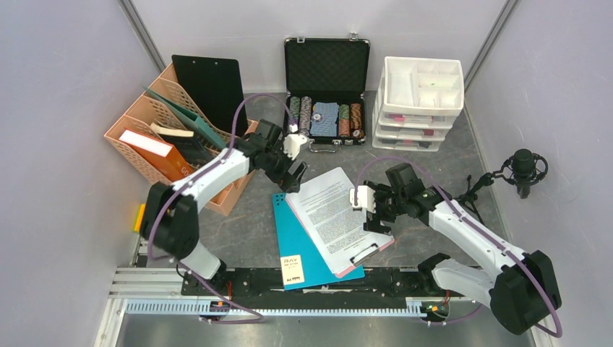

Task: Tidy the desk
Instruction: Pick up the folder from the center of the board.

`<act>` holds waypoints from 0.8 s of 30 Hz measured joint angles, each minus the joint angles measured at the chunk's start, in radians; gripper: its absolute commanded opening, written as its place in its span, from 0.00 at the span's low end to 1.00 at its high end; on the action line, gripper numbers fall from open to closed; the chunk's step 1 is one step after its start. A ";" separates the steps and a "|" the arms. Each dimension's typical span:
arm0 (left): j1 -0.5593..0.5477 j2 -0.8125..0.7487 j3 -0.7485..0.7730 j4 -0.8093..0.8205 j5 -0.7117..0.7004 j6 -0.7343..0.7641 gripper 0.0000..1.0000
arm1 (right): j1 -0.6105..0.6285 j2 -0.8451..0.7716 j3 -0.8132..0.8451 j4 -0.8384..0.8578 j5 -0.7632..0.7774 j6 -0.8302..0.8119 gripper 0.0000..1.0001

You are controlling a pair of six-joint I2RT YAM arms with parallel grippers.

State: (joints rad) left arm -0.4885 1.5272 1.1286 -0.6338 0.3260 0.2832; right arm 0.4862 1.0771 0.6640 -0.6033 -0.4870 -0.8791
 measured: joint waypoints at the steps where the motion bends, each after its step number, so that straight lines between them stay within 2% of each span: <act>1: 0.000 0.043 0.025 0.006 0.017 -0.011 1.00 | 0.003 -0.011 -0.006 -0.016 0.004 -0.013 0.98; 7: 0.000 0.239 0.167 0.038 0.087 -0.073 1.00 | 0.023 -0.040 -0.033 -0.101 0.050 -0.093 0.98; 15: 0.007 0.406 0.305 0.039 0.185 -0.101 1.00 | 0.090 -0.066 -0.074 -0.170 0.084 -0.166 0.97; 24: 0.013 0.488 0.319 0.039 0.264 -0.122 1.00 | 0.209 -0.021 -0.166 -0.105 0.108 -0.157 0.93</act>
State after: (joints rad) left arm -0.4751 2.0148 1.4475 -0.5949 0.5903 0.1616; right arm 0.6952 1.0561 0.4976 -0.7078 -0.3794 -1.0363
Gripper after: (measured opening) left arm 0.996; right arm 0.939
